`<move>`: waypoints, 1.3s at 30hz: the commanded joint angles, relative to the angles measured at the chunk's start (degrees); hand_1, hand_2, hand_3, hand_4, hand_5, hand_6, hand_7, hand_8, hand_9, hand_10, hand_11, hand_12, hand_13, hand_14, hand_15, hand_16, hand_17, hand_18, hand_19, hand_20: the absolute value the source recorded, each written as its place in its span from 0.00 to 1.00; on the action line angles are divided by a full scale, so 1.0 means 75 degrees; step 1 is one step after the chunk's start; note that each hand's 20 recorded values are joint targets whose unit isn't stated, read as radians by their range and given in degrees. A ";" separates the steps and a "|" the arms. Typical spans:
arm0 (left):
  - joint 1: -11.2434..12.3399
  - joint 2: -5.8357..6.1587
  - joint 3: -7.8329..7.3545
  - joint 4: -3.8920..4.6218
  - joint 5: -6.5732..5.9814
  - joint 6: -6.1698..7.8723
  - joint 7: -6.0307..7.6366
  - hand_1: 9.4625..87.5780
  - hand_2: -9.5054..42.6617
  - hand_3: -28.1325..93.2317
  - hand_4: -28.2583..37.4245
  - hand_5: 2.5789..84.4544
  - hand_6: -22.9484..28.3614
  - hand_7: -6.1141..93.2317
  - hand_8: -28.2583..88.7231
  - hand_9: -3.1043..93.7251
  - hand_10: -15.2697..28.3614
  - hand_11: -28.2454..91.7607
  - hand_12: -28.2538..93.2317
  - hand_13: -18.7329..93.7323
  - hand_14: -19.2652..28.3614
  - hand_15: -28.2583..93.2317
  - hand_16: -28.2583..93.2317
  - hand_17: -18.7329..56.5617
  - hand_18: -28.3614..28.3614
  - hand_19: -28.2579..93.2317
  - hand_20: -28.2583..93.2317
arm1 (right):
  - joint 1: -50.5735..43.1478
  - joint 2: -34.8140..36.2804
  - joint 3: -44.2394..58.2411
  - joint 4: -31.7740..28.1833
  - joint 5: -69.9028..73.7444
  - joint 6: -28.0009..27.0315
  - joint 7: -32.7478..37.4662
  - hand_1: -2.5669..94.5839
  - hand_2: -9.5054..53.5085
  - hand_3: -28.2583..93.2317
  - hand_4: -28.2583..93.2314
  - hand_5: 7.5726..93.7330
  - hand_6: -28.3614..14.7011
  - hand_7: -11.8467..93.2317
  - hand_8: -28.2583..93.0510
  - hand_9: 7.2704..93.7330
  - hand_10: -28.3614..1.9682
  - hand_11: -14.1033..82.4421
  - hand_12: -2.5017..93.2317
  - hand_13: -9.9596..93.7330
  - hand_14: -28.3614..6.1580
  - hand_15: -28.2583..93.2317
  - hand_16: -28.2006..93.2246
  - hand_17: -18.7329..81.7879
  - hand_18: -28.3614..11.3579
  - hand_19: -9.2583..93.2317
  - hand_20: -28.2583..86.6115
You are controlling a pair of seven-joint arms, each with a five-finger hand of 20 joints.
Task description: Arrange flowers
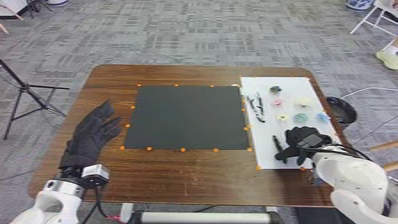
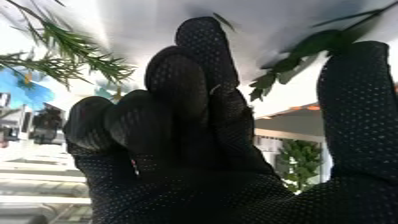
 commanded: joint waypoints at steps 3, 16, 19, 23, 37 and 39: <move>-0.0043 -0.0076 0.0048 0.0008 0.0011 -0.0143 -0.0057 0.25 0.06 0.77 0.04 0.24 0.48 0.24 0.17 0.20 0.57 0.36 0.38 0.30 0.67 0.44 0.28 0.11 0.84 0.54 0.33 | -0.0419 -0.0288 -0.1139 0.0394 0.0104 -0.0986 -0.0093 0.23 0.00 0.84 0.00 0.79 0.68 0.73 0.10 0.84 0.51 0.78 0.37 0.79 0.44 0.90 0.51 0.63 0.18 1.00 0.81; 0.0010 -0.0113 0.0027 -0.0005 -0.0006 -0.0135 -0.0082 0.25 0.07 0.77 0.04 0.24 0.48 0.24 0.17 0.20 0.57 0.36 0.38 0.30 0.67 0.44 0.28 0.11 0.84 0.54 0.33 | -0.0614 -0.0475 -0.1282 0.0366 -0.0226 -0.1164 -0.0155 0.44 0.00 0.86 0.02 0.84 0.71 0.57 0.33 0.89 0.59 0.78 0.40 0.84 0.52 0.89 0.52 0.69 0.21 1.00 0.85; 0.0035 -0.0107 0.0014 -0.0016 -0.0019 -0.0134 -0.0074 0.25 0.07 0.77 0.04 0.24 0.48 0.24 0.17 0.20 0.57 0.36 0.38 0.30 0.67 0.44 0.28 0.11 0.84 0.54 0.33 | -0.0621 -0.0510 -0.1221 0.0477 -0.0247 -0.0857 -0.0254 0.49 0.00 0.87 0.02 0.80 0.70 0.58 0.36 0.86 0.62 0.83 0.44 0.83 0.53 0.91 0.53 0.68 0.22 1.00 0.86; -0.0012 -0.0061 0.0010 0.0002 -0.0058 -0.0104 -0.0016 0.25 0.07 0.77 0.04 0.24 0.48 0.24 0.17 0.20 0.57 0.36 0.38 0.30 0.67 0.44 0.28 0.11 0.84 0.54 0.33 | -0.0697 -0.0493 -0.1154 0.0570 -0.0373 0.0089 -0.0288 0.48 0.00 0.89 0.07 0.76 0.66 0.63 0.39 0.84 0.63 0.87 0.51 0.82 0.53 0.92 0.54 0.68 0.22 1.00 0.87; -0.0022 0.0013 -0.0029 -0.0010 -0.0089 -0.0021 0.0070 0.25 0.08 0.77 0.04 0.24 0.48 0.24 0.17 0.20 0.57 0.36 0.38 0.30 0.67 0.44 0.28 0.11 0.84 0.54 0.33 | -0.0615 -0.0478 -0.0281 0.0418 -0.0344 0.3196 -0.0608 0.45 0.00 0.92 0.14 0.76 0.63 0.69 0.41 0.87 0.65 0.91 0.53 0.86 0.59 0.93 0.53 0.73 0.22 1.00 0.89; -0.0038 0.0010 -0.0034 0.0001 -0.0087 -0.0027 0.0057 0.24 0.08 0.77 0.04 0.24 0.48 0.24 0.17 0.20 0.57 0.36 0.38 0.30 0.67 0.44 0.28 0.11 0.84 0.54 0.33 | -0.0571 -0.0469 -0.0186 0.0345 -0.0330 0.3352 -0.0654 0.45 0.00 0.92 0.14 0.76 0.63 0.69 0.41 0.87 0.65 0.91 0.53 0.86 0.59 0.93 0.53 0.73 0.22 1.00 0.89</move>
